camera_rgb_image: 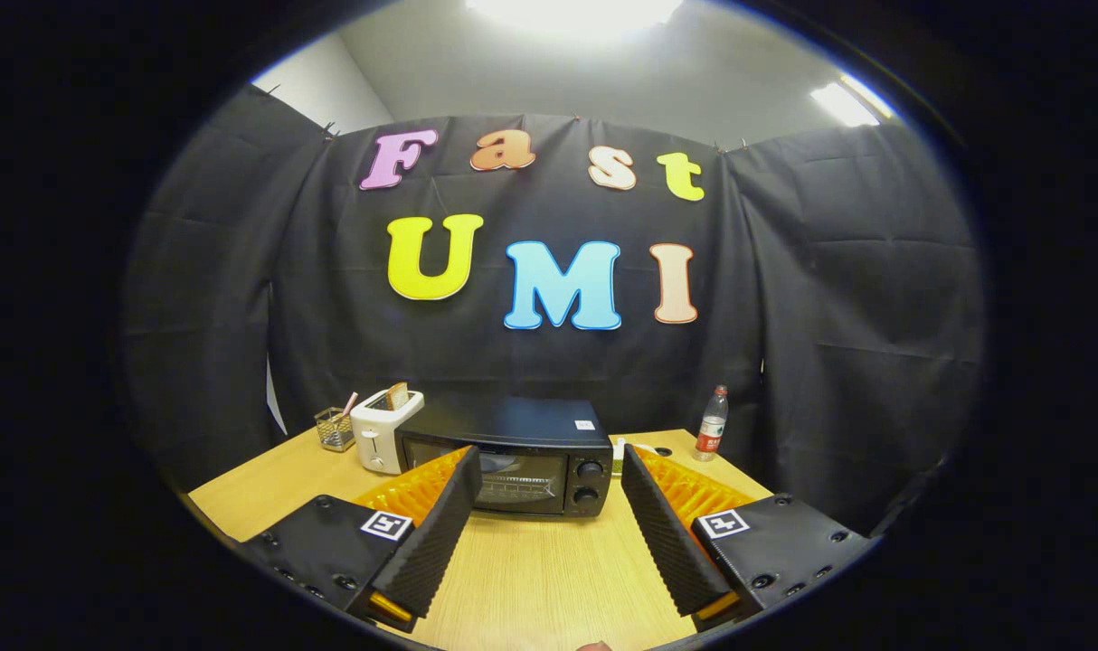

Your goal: Open the toaster oven, put the food inside, and close the toaster oven door.

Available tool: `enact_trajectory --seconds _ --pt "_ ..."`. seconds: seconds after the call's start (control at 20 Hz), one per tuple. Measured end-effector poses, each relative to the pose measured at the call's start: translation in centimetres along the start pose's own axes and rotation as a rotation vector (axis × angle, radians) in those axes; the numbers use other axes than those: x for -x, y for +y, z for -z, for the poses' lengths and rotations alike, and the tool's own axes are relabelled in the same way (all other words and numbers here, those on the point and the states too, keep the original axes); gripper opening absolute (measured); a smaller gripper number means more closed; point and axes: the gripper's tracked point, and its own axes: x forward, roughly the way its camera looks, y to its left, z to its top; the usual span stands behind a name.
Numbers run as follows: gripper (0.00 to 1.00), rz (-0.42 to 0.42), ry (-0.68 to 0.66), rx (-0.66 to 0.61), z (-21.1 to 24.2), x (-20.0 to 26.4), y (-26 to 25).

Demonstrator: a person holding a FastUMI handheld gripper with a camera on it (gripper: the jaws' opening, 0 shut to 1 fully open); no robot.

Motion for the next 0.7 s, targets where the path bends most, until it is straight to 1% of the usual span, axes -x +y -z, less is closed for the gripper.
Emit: enact_trajectory --seconds 0.2,0.7 --pt "0.99 0.008 0.000 -0.023 0.16 0.73 -0.46" --pt "0.99 0.008 0.012 -0.048 0.55 0.47 -0.93"
